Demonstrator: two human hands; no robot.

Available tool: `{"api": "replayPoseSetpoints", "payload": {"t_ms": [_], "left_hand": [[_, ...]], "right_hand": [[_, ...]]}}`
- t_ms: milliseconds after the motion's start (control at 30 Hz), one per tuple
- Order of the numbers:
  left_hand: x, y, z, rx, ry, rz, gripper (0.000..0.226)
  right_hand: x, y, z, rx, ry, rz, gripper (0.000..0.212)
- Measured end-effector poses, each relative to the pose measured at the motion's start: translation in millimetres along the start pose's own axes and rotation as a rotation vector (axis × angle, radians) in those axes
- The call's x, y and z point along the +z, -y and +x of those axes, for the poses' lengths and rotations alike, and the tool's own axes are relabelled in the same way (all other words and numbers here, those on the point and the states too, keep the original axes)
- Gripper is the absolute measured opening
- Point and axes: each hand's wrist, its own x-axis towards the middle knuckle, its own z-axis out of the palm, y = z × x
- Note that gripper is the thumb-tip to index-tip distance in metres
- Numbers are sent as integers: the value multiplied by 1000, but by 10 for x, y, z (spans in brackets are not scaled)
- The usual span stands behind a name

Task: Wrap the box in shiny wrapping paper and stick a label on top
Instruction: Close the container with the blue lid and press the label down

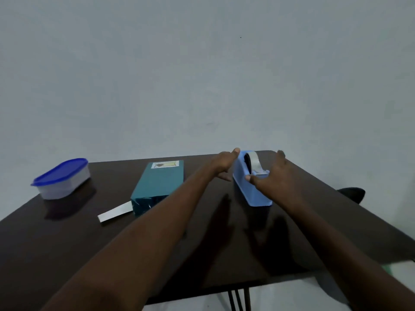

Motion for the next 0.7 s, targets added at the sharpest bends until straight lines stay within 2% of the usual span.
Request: {"api": "replayPoseSetpoints", "payload": {"t_ms": [167, 300, 400, 567, 700], "left_hand": [[257, 122, 181, -83, 38, -203, 79], [356, 115, 288, -139, -21, -308, 90], [443, 41, 343, -160, -37, -366, 95], [790, -193, 511, -121, 4, -431, 90], [1149, -389, 654, -123, 66, -473, 88]], "right_hand": [[239, -279, 58, 93, 87, 30, 66], [281, -293, 122, 53, 29, 9, 46], [175, -324, 162, 68, -17, 27, 42], [-178, -564, 322, 98, -58, 34, 39], [-458, -818, 444, 130, -129, 16, 47]]}}
